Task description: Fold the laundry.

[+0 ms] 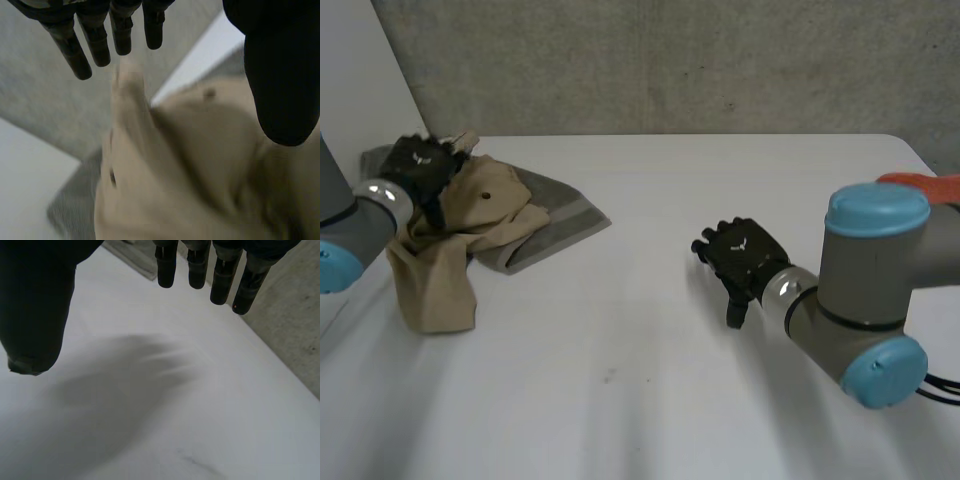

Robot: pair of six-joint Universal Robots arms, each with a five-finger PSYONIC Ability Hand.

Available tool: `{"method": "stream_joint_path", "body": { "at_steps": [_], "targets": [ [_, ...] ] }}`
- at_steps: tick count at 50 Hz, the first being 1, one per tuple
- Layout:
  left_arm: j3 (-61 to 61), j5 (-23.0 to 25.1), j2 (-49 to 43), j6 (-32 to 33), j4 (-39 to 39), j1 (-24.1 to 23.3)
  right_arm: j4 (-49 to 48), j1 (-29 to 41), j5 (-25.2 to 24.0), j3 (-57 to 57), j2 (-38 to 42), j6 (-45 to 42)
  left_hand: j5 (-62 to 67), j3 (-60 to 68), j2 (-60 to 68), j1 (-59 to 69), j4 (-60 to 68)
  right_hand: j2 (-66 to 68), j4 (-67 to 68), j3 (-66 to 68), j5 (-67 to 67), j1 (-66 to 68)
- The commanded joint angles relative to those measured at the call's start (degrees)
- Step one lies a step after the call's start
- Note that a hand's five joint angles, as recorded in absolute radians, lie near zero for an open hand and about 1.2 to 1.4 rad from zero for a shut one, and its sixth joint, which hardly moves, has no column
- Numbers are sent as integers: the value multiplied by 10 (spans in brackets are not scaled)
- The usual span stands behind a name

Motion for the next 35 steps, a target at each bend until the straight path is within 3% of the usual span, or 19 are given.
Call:
{"method": "stream_joint_path", "body": {
  "at_steps": [1, 5, 9, 10, 11, 18, 24, 29, 35],
  "targets": [
    [19, -1, -70, 50, 9, 25, -25, -9, -1, 47, -20, 0, 9, 16, 20, 29, 19, -25, -33, -23, -31, -8],
    [33, -15, -100, 58, 33, 25, -29, -10, -1, 57, -21, 0, 123, 130, 134, 143, 133, -25, -33, -23, -31, -8],
    [38, -32, -108, 56, 59, 23, -29, -10, -1, 65, -29, 0, 405, 412, 416, 425, 415, -25, -33, -23, -31, -8],
    [38, -37, -108, 54, 76, 18, -29, -10, -1, 66, -32, 0, 579, 586, 590, 599, 589, -25, -33, -23, -31, -8],
    [38, -39, -107, 53, 88, 16, -29, -10, 0, 69, -35, 0, 672, 679, 683, 692, 682, -25, -33, -23, -31, -8],
    [23, -91, -77, 51, 173, -33, -30, -13, 7, 80, -67, 1, 673, 680, 684, 693, 683, -25, -33, -23, -31, -8],
    [-56, -111, 53, 0, 202, -113, -27, -54, 13, 72, -102, 6, 673, 680, 684, 693, 683, -25, -33, -23, -31, -8],
    [-141, -106, 164, -102, 212, -236, -27, -78, 21, 62, -130, 8, 673, 680, 684, 693, 683, -25, -33, -23, -31, -8],
    [-208, -74, 184, -157, 212, -359, -27, -99, 25, 59, -164, 10, 673, 680, 684, 693, 683, -25, -33, -23, -31, -8]
  ]
}}
